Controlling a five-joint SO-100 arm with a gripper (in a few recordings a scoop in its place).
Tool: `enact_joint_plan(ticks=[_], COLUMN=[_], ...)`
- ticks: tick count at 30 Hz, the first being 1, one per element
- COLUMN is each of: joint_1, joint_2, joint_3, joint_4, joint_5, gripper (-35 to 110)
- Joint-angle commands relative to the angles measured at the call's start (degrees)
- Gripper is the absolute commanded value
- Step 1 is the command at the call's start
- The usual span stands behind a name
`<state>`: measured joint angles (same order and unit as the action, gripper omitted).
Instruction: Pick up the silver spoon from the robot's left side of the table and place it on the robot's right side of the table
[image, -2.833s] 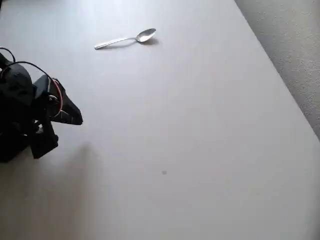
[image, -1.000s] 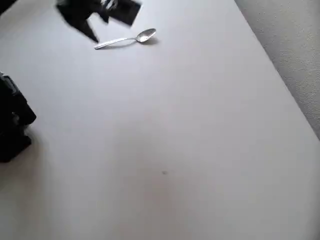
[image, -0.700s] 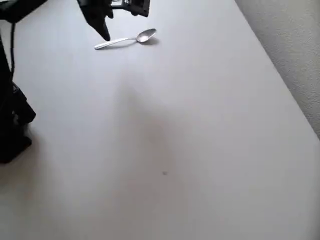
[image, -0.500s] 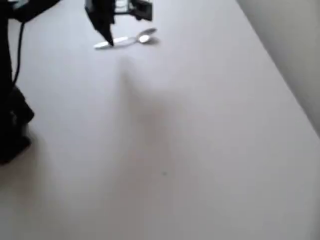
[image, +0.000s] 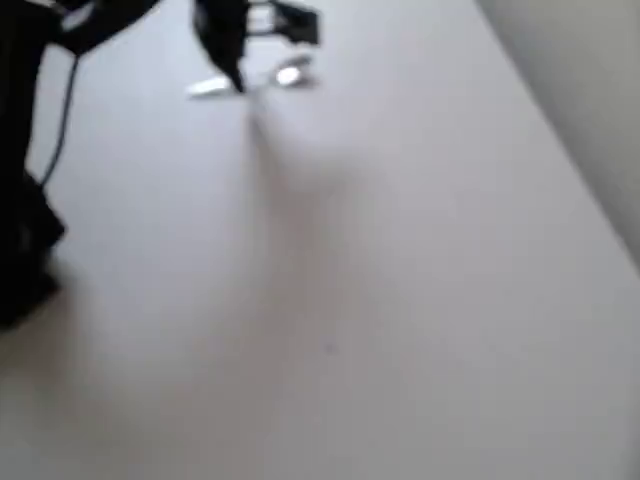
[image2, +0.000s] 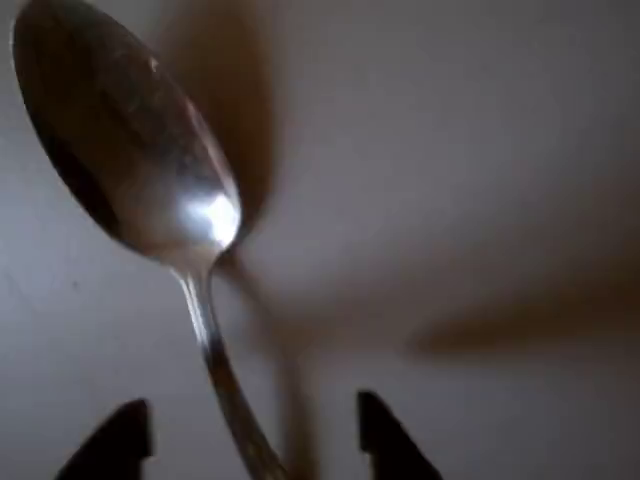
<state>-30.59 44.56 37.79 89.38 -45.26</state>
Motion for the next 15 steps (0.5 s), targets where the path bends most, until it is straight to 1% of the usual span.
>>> enact_joint_plan(ticks=[1,9,15], joint_1=[0.1,0.4,0.4], joint_2=[-0.3,-4.1,-4.6], joint_3=[-6.2,-7.5,-7.7], joint_4=[0.2,0.4,0.4], joint_5=[-0.6,-0.8,-0.8], gripper=[20,17,7])
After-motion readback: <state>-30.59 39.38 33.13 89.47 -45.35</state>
